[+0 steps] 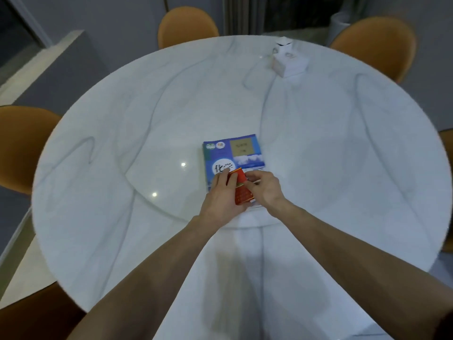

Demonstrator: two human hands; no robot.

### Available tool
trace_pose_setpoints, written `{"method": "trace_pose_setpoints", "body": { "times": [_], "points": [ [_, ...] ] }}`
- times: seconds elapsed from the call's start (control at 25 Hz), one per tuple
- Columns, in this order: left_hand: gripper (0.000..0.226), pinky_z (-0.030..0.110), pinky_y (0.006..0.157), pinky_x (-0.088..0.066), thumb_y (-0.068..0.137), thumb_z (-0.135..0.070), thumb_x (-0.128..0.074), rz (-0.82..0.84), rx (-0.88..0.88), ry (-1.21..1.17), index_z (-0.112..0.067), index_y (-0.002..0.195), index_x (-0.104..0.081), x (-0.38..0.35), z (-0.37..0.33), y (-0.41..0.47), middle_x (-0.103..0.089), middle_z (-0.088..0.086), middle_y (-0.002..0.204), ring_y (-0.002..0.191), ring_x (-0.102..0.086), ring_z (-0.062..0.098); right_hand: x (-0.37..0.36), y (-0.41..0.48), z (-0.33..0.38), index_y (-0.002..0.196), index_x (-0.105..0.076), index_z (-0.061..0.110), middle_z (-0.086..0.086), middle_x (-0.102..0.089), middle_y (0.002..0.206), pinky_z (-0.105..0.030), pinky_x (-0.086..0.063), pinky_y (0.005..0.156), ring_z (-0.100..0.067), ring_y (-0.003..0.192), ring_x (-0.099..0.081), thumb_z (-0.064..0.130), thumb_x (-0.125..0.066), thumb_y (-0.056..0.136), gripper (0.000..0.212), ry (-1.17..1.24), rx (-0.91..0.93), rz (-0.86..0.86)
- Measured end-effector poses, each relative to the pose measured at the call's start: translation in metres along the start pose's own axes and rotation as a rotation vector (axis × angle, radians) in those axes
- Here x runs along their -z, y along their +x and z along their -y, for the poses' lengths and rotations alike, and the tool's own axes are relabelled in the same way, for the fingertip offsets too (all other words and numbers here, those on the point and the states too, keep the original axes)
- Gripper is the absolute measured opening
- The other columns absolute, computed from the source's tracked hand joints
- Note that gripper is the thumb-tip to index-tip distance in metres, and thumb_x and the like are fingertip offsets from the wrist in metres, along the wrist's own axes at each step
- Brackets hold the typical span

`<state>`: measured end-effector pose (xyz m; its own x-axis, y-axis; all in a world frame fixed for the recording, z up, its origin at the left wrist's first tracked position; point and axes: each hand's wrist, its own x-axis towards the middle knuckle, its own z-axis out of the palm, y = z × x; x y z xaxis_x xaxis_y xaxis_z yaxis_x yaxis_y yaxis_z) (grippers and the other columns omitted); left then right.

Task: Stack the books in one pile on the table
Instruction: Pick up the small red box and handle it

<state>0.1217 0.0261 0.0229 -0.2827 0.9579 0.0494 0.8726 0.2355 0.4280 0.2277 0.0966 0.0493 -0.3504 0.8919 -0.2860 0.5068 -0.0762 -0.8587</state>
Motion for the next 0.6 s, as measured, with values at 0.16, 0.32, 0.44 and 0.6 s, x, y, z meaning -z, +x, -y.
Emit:
{"method": "trace_pose_setpoints", "body": {
  "times": [0.16, 0.32, 0.44, 0.6],
  "points": [
    [0.085, 0.036, 0.108, -0.032, 0.069, -0.045, -0.073, 0.04, -0.105, -0.042, -0.013, 0.139, -0.036, -0.017, -0.052, 0.029, -0.039, 0.01, 0.14, 0.131, -0.033, 0.029, 0.057, 0.012, -0.018, 0.111, -0.068, 0.011, -0.014, -0.069, 0.11, -0.02, -0.043, 0.075, -0.018, 0.083, -0.06, 0.016, -0.061, 0.087, 0.025, -0.01, -0.011, -0.094],
    [0.078, 0.039, 0.104, -0.037, 0.073, -0.034, -0.069, 0.121, -0.186, -0.05, -0.011, 0.139, -0.033, -0.041, -0.105, 0.059, -0.035, 0.011, 0.139, 0.129, -0.031, 0.03, 0.12, 0.025, -0.042, 0.114, -0.065, 0.009, -0.016, -0.065, 0.113, -0.023, -0.05, 0.067, -0.02, 0.082, -0.06, 0.011, -0.058, 0.088, 0.026, 0.044, -0.05, -0.136],
    [0.078, 0.038, 0.104, -0.037, 0.074, -0.031, -0.067, 0.2, -0.227, -0.077, -0.011, 0.14, -0.03, -0.064, -0.146, 0.083, -0.029, 0.01, 0.144, 0.135, -0.022, 0.026, 0.165, 0.037, -0.064, 0.115, -0.064, 0.008, -0.015, -0.065, 0.114, -0.024, -0.048, 0.073, -0.018, 0.086, -0.058, 0.011, -0.056, 0.089, 0.027, 0.038, -0.07, -0.185],
    [0.08, 0.038, 0.103, -0.042, 0.076, -0.041, -0.067, 0.245, -0.283, -0.075, -0.013, 0.14, -0.03, -0.102, -0.2, 0.112, -0.029, 0.006, 0.143, 0.135, -0.021, 0.023, 0.224, 0.053, -0.095, 0.115, -0.064, 0.007, -0.015, -0.065, 0.115, -0.027, -0.048, 0.078, -0.018, 0.089, -0.058, 0.011, -0.055, 0.089, 0.028, 0.07, -0.132, -0.234]
  ]
}}
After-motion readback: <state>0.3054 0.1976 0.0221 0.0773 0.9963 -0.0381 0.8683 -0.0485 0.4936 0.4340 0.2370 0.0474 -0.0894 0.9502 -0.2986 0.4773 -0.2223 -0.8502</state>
